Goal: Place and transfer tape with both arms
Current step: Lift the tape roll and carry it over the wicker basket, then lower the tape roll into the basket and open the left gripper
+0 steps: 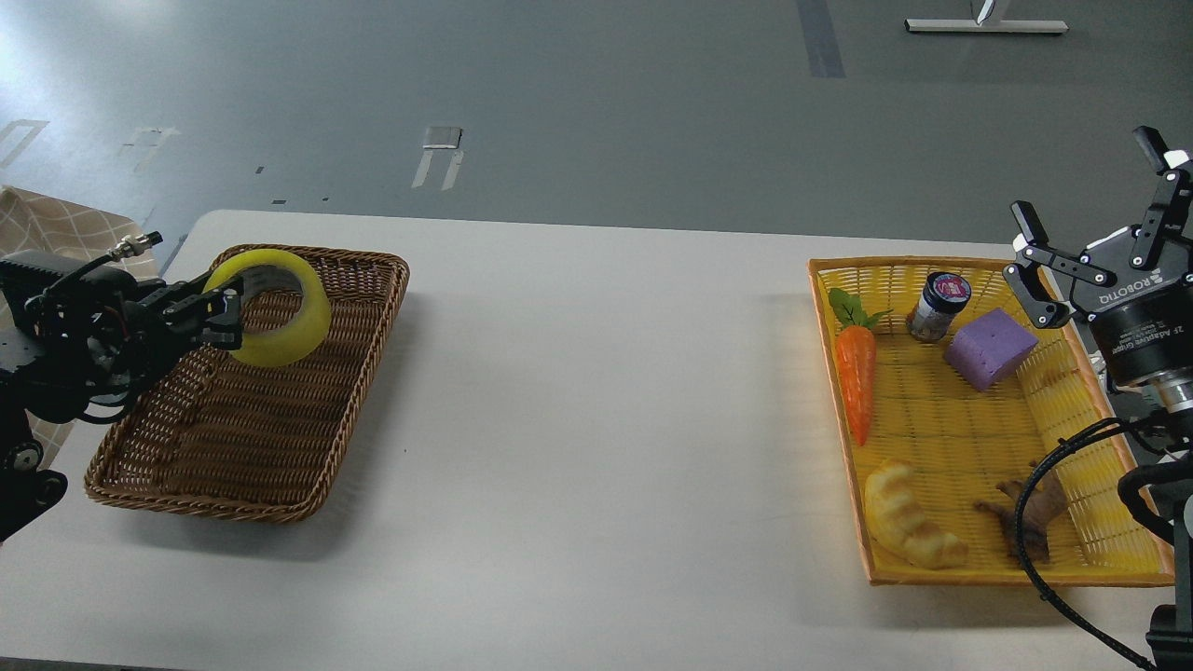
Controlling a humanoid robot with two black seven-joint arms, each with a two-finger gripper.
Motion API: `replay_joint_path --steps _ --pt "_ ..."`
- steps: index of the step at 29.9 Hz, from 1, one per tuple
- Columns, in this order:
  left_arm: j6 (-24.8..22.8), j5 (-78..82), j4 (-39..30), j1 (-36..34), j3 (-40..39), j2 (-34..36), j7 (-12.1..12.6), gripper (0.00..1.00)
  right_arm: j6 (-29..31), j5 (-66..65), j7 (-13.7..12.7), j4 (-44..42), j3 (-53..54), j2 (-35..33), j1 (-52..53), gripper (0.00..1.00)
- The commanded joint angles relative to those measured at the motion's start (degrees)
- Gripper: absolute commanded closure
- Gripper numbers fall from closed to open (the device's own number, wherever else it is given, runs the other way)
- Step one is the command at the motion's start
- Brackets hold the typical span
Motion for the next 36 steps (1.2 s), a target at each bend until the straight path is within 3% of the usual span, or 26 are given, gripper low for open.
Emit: replay_joint_path --steps 1,11,20,36 --pt "1.18 -0.06 2.01 0.96 0.08 -0.18 -1.96 0.79 0.00 0.00 0.00 -0.09 -0.14 0.15 -0.13 0.00" --pt "1.44 -0.06 3.42 3.52 0.08 -0.80 -2.76 0.79 0.00 -0.09 0.00 -0.18 -0.49 0.33 -0.22 0.00" --pt "3.73 -0.06 10.89 3.78 0.69 -2.99 -6.71 0.78 0.00 -0.17 0.00 -0.09 -1.20 0.33 -0.84 0.00" --pt "3.82 -3.66 11.16 3.78 0.87 -3.96 -8.04 0.74 0.00 -0.17 0.00 0.08 -1.37 0.42 -1.54 0.00"
